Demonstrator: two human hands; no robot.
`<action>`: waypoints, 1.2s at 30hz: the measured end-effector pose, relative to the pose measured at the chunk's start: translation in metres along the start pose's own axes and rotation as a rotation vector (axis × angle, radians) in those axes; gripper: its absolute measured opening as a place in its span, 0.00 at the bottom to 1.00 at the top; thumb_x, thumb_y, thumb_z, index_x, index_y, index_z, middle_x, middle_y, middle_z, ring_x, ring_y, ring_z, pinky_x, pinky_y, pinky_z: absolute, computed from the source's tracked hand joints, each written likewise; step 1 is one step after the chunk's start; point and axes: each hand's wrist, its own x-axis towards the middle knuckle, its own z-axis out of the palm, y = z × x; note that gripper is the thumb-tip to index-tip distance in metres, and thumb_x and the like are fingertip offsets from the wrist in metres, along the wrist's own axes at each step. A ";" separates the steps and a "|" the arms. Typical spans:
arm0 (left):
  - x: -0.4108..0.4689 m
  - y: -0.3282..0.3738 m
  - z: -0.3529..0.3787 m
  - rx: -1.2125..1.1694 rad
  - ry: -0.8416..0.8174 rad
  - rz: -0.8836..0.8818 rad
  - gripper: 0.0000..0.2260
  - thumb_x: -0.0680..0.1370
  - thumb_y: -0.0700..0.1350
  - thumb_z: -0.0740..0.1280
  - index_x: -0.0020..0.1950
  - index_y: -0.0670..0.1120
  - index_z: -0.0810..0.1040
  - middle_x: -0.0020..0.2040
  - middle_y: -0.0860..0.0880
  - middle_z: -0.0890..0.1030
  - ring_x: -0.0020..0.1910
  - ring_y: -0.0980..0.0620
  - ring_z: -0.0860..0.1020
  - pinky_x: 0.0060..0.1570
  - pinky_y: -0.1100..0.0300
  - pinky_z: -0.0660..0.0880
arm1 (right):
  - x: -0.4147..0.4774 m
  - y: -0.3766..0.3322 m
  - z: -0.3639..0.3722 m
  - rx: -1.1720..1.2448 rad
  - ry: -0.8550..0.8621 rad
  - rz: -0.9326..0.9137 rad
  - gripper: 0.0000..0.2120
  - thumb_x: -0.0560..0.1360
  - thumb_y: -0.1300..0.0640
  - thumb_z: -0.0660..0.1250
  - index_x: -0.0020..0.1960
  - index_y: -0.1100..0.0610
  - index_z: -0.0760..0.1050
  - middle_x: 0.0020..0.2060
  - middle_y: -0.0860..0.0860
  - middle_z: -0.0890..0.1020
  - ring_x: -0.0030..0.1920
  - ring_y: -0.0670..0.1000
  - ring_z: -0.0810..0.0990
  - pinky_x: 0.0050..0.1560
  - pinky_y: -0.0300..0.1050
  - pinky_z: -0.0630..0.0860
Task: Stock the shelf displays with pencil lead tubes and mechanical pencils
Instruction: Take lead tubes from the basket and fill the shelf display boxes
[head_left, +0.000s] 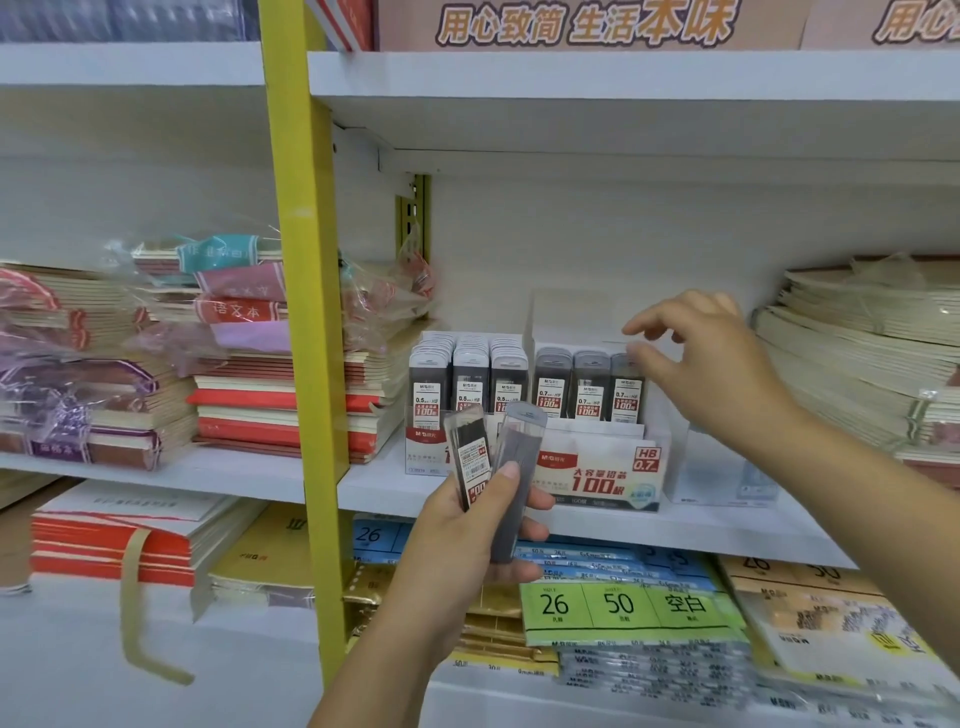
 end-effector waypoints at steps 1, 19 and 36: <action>-0.001 0.001 0.001 0.004 -0.011 0.005 0.18 0.71 0.61 0.67 0.56 0.54 0.80 0.47 0.49 0.87 0.39 0.55 0.84 0.33 0.60 0.80 | -0.012 -0.009 -0.003 0.100 0.031 -0.015 0.07 0.77 0.52 0.66 0.53 0.47 0.78 0.43 0.40 0.75 0.46 0.40 0.70 0.47 0.32 0.63; -0.025 -0.007 0.006 0.034 -0.147 -0.173 0.11 0.71 0.51 0.77 0.53 0.57 0.85 0.49 0.49 0.86 0.40 0.56 0.81 0.37 0.61 0.76 | -0.097 -0.027 0.018 1.260 -0.381 0.389 0.10 0.80 0.66 0.58 0.54 0.57 0.75 0.50 0.55 0.85 0.41 0.51 0.79 0.41 0.42 0.75; -0.014 -0.005 0.007 -0.056 -0.047 -0.170 0.11 0.81 0.42 0.67 0.62 0.48 0.71 0.52 0.44 0.83 0.44 0.48 0.86 0.31 0.59 0.78 | -0.076 -0.019 -0.012 0.922 0.061 0.264 0.12 0.76 0.60 0.68 0.51 0.44 0.74 0.44 0.47 0.85 0.42 0.46 0.84 0.37 0.38 0.80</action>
